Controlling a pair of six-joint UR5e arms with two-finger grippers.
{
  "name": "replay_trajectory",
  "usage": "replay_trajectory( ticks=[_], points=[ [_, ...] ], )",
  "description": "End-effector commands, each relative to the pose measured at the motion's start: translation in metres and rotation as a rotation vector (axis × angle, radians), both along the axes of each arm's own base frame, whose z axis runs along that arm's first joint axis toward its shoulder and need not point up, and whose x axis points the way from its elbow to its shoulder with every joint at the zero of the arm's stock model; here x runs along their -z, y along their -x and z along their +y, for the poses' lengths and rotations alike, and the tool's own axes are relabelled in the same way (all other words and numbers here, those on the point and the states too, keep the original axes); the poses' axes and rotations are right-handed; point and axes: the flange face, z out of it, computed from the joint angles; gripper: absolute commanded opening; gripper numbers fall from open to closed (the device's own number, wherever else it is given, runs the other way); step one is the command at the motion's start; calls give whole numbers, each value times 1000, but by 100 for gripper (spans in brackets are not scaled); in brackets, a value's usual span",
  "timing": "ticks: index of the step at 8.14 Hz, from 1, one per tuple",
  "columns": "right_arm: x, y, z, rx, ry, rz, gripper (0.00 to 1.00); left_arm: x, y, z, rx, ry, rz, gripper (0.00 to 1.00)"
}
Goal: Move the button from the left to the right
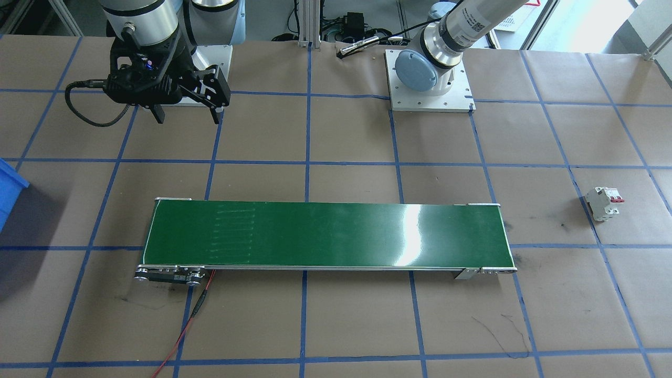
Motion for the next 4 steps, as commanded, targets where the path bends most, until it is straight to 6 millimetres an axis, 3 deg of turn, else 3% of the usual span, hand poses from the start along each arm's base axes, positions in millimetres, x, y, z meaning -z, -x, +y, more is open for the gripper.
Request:
replay_trajectory(
  ticks=[1,4],
  points=[
    [0,0,0,1,-1,0,100,-74,151,-69,94,30,-24,0],
    [0,0,0,-1,-1,0,100,-133,358,-81,-48,15,10,0]
  ],
)
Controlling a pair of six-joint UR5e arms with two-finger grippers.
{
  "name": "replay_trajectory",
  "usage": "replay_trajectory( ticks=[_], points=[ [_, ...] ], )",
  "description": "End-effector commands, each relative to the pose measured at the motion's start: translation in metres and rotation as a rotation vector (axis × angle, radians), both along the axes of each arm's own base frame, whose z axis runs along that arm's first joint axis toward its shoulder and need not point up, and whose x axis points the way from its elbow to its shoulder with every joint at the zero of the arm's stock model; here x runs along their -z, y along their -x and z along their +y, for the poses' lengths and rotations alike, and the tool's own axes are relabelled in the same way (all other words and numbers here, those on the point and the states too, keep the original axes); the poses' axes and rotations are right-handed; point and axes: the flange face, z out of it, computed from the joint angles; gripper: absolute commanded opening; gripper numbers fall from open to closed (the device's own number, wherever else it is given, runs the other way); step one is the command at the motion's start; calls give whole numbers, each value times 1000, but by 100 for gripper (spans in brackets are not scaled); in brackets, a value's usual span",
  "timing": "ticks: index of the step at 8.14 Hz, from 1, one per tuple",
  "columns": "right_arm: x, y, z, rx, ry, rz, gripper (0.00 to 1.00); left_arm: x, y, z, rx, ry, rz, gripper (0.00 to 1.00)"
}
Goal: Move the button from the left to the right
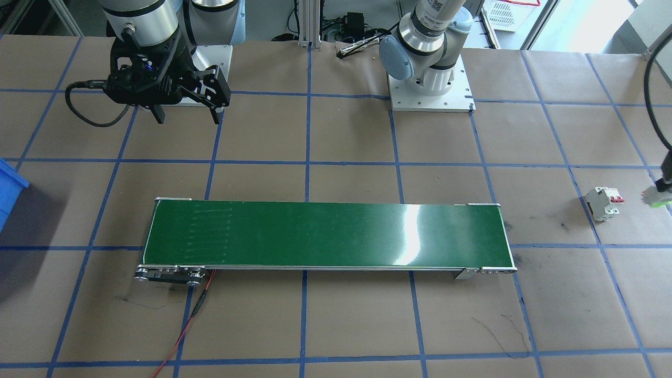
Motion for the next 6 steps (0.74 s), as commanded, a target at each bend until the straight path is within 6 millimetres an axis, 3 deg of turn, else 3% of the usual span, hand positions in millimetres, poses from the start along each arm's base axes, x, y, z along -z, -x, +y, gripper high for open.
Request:
replay_trajectory(
  ticks=[1,2,4,5,6],
  points=[
    [0,0,0,0,0,2,100,-29,166,-11,-85,8,4,0],
    [0,0,0,0,0,0,100,-19,189,-15,-75,-8,11,0],
    [0,0,0,-2,0,2,100,26,205,-14,-116,-62,119,0],
    [0,0,0,0,0,2,100,58,214,-19,-108,-98,185,0],
    [0,0,0,0,0,2,100,77,226,-32,-69,-79,174,0]
  ],
)
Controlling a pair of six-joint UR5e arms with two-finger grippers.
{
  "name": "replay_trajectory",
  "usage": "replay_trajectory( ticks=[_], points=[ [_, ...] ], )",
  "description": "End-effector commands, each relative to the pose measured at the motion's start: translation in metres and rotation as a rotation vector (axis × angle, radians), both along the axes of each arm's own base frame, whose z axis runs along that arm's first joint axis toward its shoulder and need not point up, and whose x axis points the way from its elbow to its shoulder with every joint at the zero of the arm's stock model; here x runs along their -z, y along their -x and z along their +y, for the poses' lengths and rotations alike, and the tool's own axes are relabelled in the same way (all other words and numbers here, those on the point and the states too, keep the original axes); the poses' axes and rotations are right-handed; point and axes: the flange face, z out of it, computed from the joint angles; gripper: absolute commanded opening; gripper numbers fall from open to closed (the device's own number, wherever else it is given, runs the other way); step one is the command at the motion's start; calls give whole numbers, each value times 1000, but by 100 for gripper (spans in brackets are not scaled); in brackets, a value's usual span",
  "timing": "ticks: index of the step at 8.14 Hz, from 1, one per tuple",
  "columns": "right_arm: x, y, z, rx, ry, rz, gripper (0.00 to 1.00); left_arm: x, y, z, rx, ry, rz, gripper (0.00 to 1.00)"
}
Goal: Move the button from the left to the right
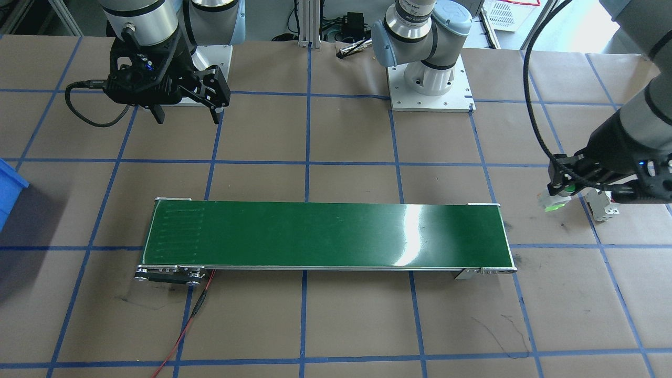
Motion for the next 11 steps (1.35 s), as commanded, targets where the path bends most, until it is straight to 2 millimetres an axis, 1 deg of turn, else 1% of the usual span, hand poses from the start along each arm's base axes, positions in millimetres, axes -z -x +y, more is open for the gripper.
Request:
replay_trajectory(
  ticks=[1,2,3,4,6,7,8,9,11],
  points=[
    [0,0,0,0,0,0,100,49,39,-19,66,4,32,0],
    [0,0,0,0,0,0,100,56,44,-19,80,-9,23,0],
    [0,0,0,0,0,0,100,74,42,-23,87,-20,-10,0],
    [0,0,0,0,0,0,100,89,38,-24,97,7,-64,0],
    [0,0,0,0,0,0,100,111,40,-17,93,57,-76,0],
    [0,0,0,0,0,0,100,117,49,-13,106,46,-73,0],
    [0,0,0,0,0,0,100,119,57,-13,120,43,-73,0],
    [0,0,0,-1,0,0,100,120,65,-8,126,37,-70,0],
    [0,0,0,-1,0,0,100,129,67,-3,137,19,-60,0]
  ],
)
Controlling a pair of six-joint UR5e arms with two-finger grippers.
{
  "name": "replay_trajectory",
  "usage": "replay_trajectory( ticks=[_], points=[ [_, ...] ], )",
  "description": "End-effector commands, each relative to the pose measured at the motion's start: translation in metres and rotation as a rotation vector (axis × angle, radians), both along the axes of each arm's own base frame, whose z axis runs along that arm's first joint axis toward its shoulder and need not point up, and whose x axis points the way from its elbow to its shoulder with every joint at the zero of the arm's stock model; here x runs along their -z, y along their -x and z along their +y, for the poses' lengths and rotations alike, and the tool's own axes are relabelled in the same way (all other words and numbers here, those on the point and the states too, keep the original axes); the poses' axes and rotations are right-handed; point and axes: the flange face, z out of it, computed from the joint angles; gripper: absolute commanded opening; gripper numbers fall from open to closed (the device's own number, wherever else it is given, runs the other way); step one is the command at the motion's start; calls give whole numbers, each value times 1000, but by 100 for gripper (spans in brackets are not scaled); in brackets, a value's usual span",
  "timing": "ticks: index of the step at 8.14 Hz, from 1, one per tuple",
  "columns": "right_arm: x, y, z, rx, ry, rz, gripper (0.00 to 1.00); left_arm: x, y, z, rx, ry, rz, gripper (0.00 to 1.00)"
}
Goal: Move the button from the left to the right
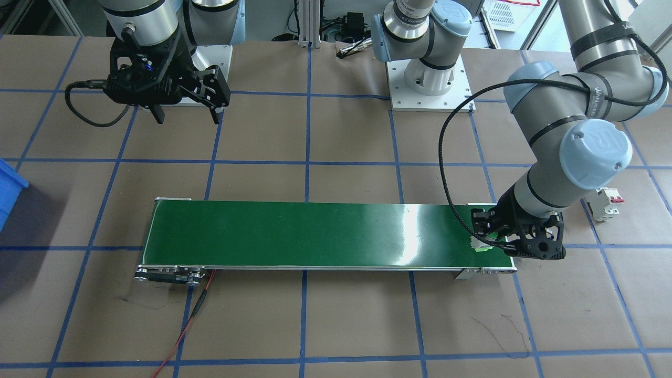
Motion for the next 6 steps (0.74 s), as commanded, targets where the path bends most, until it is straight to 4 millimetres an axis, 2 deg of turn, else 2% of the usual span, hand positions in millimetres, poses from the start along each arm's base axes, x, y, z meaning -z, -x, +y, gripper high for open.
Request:
replay_trajectory(
  ticks=[1,5,6],
  points=[
    [0,0,0,0,0,0,100,14,4,7,10,-29,8,0],
    [0,0,0,0,0,0,100,23,4,4,22,-33,10,0],
    [0,0,0,0,0,0,100,26,3,-4,15,8,9,19]
  ],
)
